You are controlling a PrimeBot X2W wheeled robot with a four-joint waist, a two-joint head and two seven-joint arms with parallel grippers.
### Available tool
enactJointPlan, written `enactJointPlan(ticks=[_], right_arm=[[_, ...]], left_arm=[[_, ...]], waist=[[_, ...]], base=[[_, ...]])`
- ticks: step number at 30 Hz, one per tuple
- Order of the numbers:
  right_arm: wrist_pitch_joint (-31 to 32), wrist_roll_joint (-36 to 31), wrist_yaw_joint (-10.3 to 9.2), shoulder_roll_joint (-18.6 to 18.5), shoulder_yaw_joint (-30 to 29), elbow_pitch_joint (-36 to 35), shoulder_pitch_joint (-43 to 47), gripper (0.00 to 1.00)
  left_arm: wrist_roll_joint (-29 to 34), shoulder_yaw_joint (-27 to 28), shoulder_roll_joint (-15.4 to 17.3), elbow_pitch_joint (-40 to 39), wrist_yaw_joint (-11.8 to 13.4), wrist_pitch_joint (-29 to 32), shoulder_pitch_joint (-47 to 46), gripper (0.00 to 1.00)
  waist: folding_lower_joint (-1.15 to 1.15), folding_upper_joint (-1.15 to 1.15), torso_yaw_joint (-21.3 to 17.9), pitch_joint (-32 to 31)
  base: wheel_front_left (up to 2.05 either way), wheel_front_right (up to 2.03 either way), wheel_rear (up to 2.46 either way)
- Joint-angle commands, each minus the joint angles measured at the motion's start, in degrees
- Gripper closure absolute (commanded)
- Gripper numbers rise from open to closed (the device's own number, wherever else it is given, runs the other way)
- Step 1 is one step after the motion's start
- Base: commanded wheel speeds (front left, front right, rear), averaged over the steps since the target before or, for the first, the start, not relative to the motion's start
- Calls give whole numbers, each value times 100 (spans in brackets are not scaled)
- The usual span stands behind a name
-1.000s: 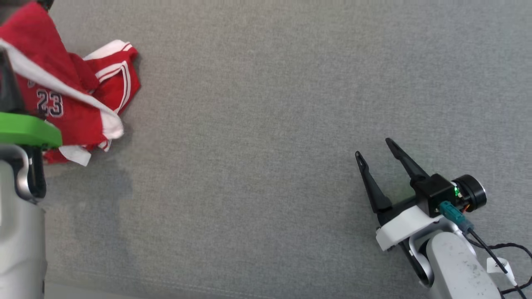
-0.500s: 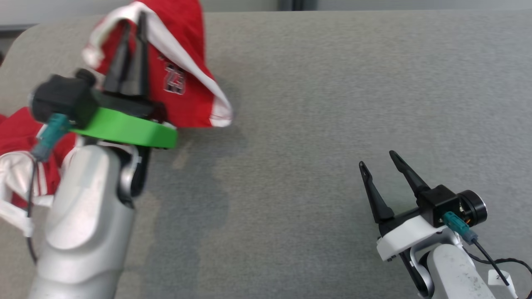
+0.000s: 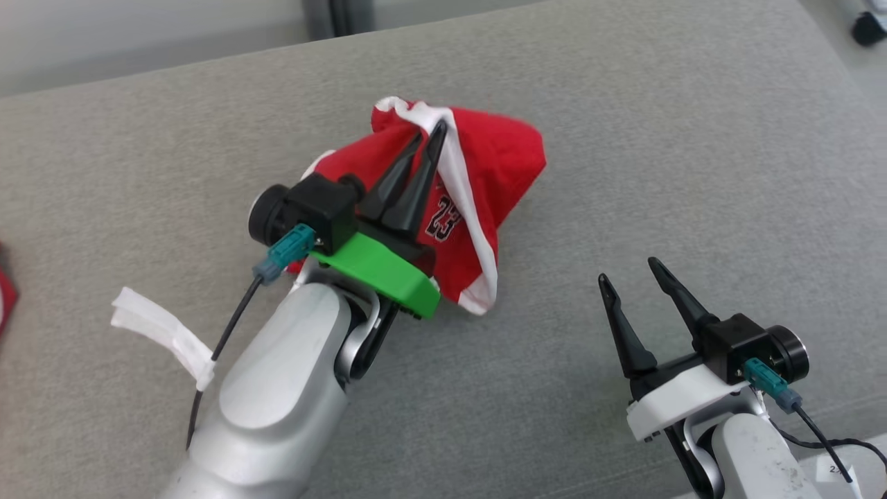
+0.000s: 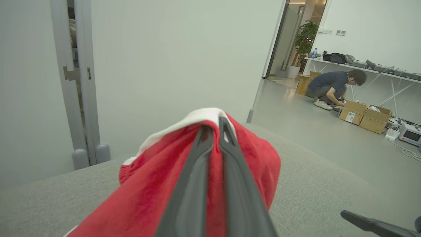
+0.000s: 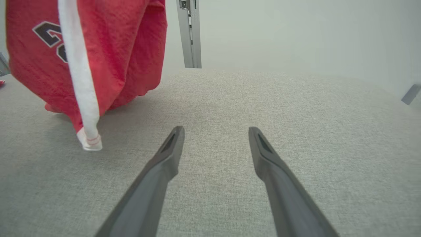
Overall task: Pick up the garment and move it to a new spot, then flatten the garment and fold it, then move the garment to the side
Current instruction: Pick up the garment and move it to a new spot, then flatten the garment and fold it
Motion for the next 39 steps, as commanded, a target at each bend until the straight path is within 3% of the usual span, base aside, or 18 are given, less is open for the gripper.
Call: enactJointPlan(ticks=[1,2,10,20,29,39], right_arm=[[-12,18,-4,-6,-8,5,52,0],[-12,15,-4,-8,-19,4,59,0],[-12,13,-4,-8,-112,-41,145,0],[-12,-37,-4,-10,-295,74,476,0],[-12,14,-4,-10,-254,205,828,0],[-12,-47,-4,-10,-246,185,823,0]], left_arm=[[-11,52,16,128,-18,-4,143,61],[38,125,10,235,-18,-5,218,0],[425,1447,62,674,140,-4,1229,0],[1222,3068,-71,31,99,-4,2842,0],[1252,3099,-104,-332,22,-4,3899,0],[1257,2665,-99,-470,1,-4,3748,0]], waist=[[0,0,-237,-7],[0,0,-234,-18],[0,0,-10,-261],[0,0,455,-894],[0,0,510,-1257],[0,0,513,-1189]], base=[[0,0,0],[0,0,0],[0,0,0],[0,0,0],[0,0,0],[0,0,0]])
